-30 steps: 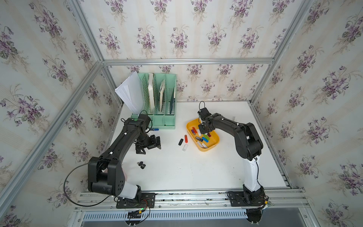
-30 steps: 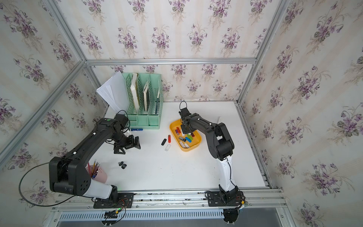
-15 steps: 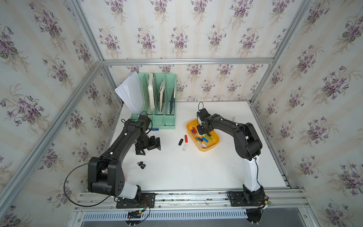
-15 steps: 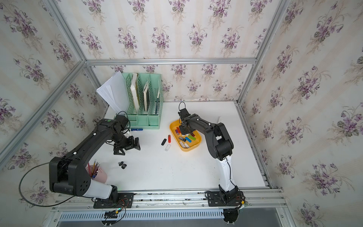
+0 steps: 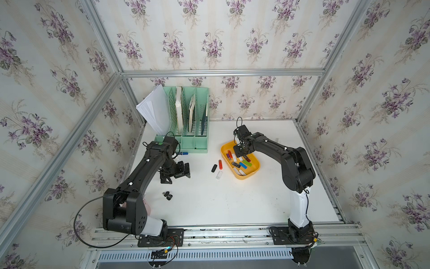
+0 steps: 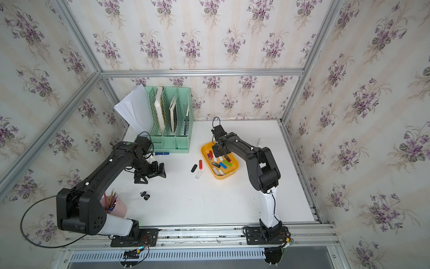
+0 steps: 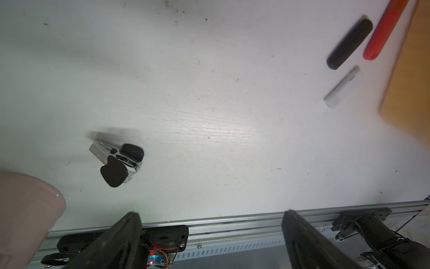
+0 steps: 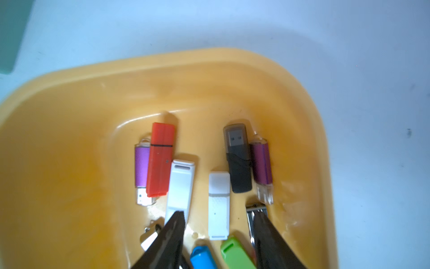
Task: Put the usb flash drive into the storage box
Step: Adjust the storage box at the center of the board.
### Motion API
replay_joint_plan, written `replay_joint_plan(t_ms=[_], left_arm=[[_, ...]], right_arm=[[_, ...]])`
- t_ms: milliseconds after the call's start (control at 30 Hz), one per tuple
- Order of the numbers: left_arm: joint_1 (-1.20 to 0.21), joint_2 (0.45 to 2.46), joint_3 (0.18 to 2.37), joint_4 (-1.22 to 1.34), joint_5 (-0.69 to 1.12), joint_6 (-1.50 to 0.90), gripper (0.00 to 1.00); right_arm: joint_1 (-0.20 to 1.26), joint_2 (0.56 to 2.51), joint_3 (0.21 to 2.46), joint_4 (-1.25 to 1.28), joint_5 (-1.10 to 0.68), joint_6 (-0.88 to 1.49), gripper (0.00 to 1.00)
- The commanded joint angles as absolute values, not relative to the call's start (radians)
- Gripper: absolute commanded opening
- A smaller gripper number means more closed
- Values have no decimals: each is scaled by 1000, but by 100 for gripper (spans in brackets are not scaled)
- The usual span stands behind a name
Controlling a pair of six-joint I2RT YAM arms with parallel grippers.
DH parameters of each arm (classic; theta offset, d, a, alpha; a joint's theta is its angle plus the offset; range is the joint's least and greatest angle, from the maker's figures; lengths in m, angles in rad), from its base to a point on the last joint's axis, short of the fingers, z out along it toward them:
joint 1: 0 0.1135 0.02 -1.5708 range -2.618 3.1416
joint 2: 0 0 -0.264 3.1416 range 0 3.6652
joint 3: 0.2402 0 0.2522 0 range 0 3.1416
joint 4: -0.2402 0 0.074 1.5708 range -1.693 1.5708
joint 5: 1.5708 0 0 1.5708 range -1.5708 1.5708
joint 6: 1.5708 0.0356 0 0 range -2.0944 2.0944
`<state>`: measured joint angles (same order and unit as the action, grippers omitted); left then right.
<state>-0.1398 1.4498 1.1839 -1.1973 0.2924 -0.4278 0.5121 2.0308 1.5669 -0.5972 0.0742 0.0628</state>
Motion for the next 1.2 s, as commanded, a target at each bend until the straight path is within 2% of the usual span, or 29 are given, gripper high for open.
replay_joint_plan(t_ms=[0, 300, 600, 967, 1167], left_arm=[[-140, 1432, 1183, -1208, 294, -428, 99], [-153, 1384, 1164, -1204, 311, -425, 99], [-187, 1387, 1177, -1198, 314, -436, 99], [-203, 1405, 1183, -1190, 308, -444, 99], [-209, 1440, 1192, -1181, 308, -445, 99]], right_arm=[[515, 1983, 1553, -640, 67, 89, 63], [518, 1823, 1408, -719, 221, 176, 88], [496, 1806, 1292, -739, 353, 261, 99], [376, 1854, 1284, -701, 382, 255, 100], [315, 1923, 1373, -699, 420, 218, 100]])
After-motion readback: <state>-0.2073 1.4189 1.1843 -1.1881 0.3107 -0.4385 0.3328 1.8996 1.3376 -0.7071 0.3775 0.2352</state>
